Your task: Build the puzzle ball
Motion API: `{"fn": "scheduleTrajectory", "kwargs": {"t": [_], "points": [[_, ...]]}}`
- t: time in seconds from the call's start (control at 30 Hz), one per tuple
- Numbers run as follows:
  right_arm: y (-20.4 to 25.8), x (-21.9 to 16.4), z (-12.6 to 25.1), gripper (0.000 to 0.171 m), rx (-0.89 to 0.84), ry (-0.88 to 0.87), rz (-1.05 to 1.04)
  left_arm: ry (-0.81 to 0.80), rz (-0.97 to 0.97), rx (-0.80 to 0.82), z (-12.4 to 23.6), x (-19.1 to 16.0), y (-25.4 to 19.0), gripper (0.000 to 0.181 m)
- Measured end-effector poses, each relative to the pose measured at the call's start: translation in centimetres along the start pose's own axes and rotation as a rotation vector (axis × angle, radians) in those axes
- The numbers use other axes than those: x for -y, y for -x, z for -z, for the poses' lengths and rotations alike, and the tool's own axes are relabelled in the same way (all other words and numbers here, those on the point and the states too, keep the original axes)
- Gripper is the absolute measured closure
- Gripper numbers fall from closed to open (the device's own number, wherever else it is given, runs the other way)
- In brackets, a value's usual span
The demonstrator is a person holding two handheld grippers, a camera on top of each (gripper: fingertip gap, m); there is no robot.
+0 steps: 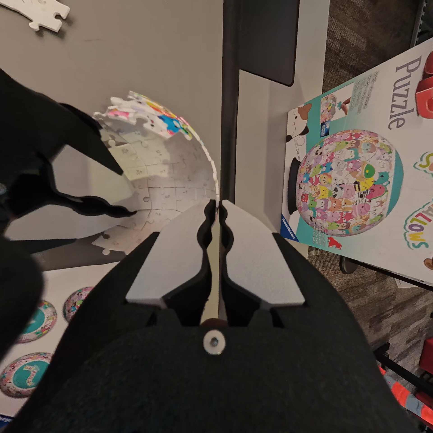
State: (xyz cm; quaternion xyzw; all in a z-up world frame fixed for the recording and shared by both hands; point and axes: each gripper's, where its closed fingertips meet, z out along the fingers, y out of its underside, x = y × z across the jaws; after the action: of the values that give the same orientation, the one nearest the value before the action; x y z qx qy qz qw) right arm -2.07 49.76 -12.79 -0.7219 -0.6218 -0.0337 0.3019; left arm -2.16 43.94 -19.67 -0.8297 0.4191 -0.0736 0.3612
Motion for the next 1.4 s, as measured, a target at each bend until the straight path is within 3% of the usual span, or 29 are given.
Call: {"fn": "scheduleTrajectory", "kwargs": {"t": [0.53,0.7,1.27,1.4], "points": [[0.0,0.2,0.1,0.169,-0.010,0.001,0.013,0.071,-0.050,-0.005,-0.3,-1.1,-0.3,0.181],[-0.1,0.1,0.2,0.168,-0.044,-0.005,0.046,-0.023,0.046,0.023,0.4,0.1,1.1,0.181],[0.0,0.7,0.3,0.169,-0.081,-0.043,0.062,0.057,0.053,0.046,-0.7,-1.0,0.9,0.181],[-0.1,0.6,0.3,0.168,-0.094,-0.039,0.075,0.006,0.070,0.031,-0.6,-0.1,0.4,0.181]]}}
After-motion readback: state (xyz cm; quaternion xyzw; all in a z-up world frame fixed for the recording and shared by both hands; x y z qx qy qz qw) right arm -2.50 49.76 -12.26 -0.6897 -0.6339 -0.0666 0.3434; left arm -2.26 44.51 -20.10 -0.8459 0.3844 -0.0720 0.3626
